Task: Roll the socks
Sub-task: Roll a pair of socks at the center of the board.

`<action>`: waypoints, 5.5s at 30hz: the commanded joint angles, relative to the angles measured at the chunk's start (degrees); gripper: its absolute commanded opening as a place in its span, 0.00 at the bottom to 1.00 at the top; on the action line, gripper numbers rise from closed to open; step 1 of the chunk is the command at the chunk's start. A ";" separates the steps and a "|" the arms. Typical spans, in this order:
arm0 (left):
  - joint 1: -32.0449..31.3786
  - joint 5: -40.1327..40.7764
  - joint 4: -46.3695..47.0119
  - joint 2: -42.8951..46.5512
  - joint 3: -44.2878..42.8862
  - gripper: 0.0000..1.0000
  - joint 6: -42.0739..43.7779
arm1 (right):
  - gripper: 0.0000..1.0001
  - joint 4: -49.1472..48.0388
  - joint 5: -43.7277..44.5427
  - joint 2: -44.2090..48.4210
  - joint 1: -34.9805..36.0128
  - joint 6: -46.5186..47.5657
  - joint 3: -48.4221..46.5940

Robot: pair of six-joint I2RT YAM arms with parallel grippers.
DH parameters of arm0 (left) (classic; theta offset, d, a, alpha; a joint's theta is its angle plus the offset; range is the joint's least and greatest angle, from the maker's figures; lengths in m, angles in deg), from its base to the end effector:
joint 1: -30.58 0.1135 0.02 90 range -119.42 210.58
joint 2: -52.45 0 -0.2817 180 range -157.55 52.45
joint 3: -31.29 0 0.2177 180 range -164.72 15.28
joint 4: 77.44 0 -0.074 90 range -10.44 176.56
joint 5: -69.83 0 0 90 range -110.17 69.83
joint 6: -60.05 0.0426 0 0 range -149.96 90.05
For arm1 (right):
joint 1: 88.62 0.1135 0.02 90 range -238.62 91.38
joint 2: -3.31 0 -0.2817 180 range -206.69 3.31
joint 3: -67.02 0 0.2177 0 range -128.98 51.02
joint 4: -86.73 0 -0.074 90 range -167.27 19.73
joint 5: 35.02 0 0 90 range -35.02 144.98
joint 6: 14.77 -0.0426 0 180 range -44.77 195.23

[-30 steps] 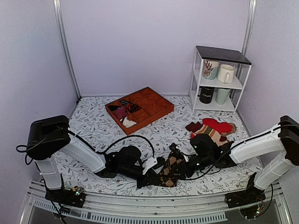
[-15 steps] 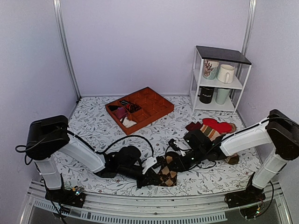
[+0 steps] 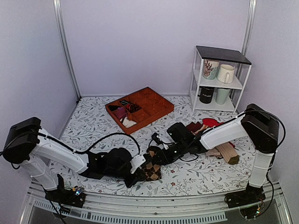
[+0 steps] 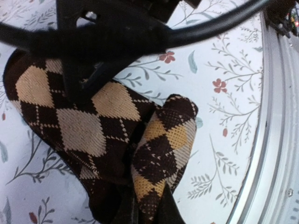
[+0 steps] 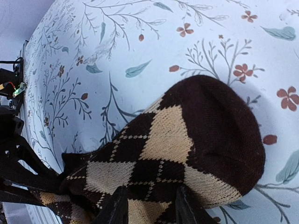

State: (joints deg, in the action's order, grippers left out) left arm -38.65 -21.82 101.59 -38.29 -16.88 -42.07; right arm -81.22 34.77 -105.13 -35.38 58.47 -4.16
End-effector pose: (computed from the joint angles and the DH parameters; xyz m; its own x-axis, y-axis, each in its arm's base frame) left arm 0.0941 -0.2515 0.1676 -0.4366 0.5594 -0.7046 0.8697 0.4627 -0.1716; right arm 0.2017 0.2946 0.1625 -0.6902 -0.4717 -0.5487 -0.7181 0.5402 0.4388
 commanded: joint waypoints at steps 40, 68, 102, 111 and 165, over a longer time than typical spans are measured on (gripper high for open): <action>12.10 -23.39 -1.07 -20.43 -1.68 0.00 -12.48 | 0.38 3.17 -4.14 -5.46 0.34 1.70 2.93; 12.24 -22.87 0.06 -21.34 3.55 0.00 -16.80 | 0.76 -17.37 -8.41 23.17 1.97 25.28 23.09; 12.35 -24.24 0.75 -24.14 2.20 0.00 -14.91 | 0.41 -14.83 -1.11 7.32 8.64 27.94 18.12; 12.16 -18.11 3.00 -13.10 1.88 0.07 -10.85 | 0.16 -10.87 -5.79 3.58 7.27 20.25 17.40; 2.51 -8.40 42.93 -14.97 9.26 0.62 23.86 | 0.16 -2.31 -19.31 -5.11 0.18 9.73 15.90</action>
State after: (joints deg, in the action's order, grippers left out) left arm -35.70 -28.81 145.52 -52.28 -6.36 -17.97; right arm -97.91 11.25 -105.31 -35.82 67.50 8.91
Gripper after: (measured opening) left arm 0.620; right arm 0.160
